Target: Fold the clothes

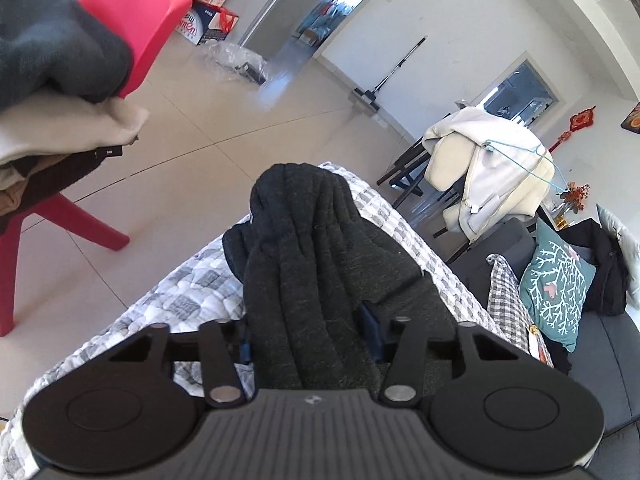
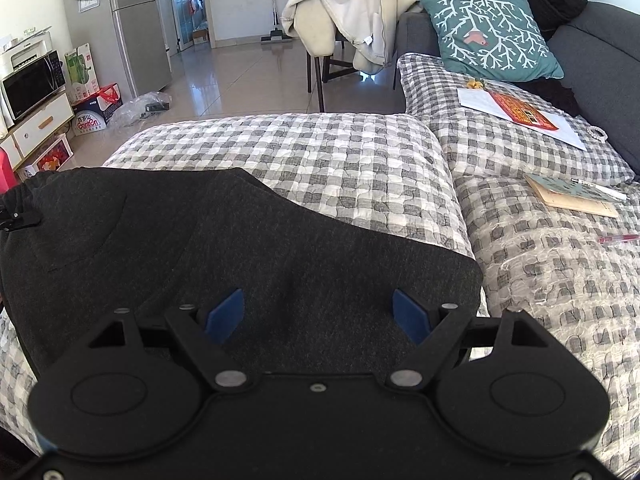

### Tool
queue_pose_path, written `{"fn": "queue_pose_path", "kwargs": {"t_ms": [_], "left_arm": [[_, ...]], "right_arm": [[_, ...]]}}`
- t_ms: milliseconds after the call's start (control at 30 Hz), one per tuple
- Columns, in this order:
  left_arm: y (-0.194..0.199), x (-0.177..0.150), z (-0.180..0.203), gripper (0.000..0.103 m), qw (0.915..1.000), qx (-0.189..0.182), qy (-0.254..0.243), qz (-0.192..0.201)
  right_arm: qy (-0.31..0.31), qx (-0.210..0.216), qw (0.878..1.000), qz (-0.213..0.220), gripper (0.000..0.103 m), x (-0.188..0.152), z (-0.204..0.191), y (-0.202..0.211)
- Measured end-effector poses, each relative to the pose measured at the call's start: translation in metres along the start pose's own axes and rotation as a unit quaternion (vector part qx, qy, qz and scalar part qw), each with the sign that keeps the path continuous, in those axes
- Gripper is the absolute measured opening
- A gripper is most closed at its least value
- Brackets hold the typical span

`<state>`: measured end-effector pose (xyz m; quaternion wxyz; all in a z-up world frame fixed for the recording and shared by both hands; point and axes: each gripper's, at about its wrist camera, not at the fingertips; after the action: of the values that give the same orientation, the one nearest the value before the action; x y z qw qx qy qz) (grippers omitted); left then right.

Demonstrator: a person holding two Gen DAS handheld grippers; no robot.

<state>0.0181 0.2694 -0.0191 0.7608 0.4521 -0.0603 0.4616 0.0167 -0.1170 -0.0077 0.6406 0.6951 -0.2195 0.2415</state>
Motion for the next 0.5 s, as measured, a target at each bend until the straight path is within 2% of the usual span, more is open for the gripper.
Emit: {"fn": "queue_pose_path", "kwargs": {"t_ms": [100, 133, 367, 500], "left_arm": [[0.007, -0.001, 0.005, 0.035, 0.9998, -0.003, -0.004, 0.018], [0.009, -0.001, 0.006, 0.029, 0.9997, -0.004, -0.004, 0.024], [0.028, -0.004, 0.019, 0.026, 0.9978, -0.027, -0.017, 0.058], [0.04, -0.01, 0.035, 0.026, 0.9938, -0.043, -0.056, 0.086]], "right_arm": [[-0.001, 0.0, 1.0, -0.001, 0.083, -0.001, 0.001, 0.001], [-0.002, 0.0, 1.0, -0.001, 0.083, -0.001, 0.002, 0.001], [-0.011, -0.002, 1.0, -0.001, 0.083, -0.003, 0.005, 0.001], [-0.016, -0.003, 1.0, -0.001, 0.083, -0.005, 0.006, 0.001]]}}
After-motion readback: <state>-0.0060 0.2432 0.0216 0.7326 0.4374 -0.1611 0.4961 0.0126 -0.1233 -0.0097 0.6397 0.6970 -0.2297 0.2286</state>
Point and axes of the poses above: each gripper's, at about its wrist camera, not at the fingertips, and y roughly against the way its jaws point, z to its right, x to its top, and after that the axes turned 7 degrees about -z, right-handed
